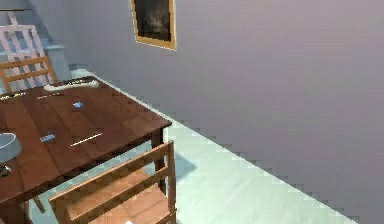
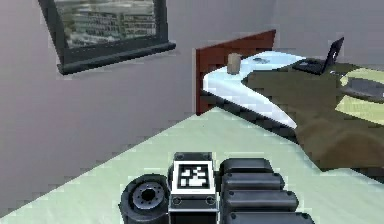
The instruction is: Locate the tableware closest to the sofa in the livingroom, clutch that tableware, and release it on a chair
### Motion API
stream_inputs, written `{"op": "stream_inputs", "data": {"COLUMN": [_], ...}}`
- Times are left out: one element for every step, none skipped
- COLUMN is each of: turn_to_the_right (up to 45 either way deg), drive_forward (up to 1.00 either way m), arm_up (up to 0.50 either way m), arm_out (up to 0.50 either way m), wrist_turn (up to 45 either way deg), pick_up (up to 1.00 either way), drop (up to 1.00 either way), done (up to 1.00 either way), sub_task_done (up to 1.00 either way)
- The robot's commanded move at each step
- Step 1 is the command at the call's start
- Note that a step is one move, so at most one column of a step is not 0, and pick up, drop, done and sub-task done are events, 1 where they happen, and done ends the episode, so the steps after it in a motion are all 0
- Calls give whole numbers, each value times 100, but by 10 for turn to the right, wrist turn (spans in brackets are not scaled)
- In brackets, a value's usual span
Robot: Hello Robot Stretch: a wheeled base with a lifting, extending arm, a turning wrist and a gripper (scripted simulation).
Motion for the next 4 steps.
{"op": "stream_inputs", "data": {"turn_to_the_right": [0, 180, -180, 240], "drive_forward": [20, 0, 0, 0], "arm_up": [0, 0, 0, 0], "arm_out": [0, 0, 0, 0], "wrist_turn": [0, 0, 0, 0], "pick_up": [0, 0, 0, 0], "drop": [0, 0, 0, 0], "done": [0, 0, 0, 0], "sub_task_done": [0, 0, 0, 0]}}
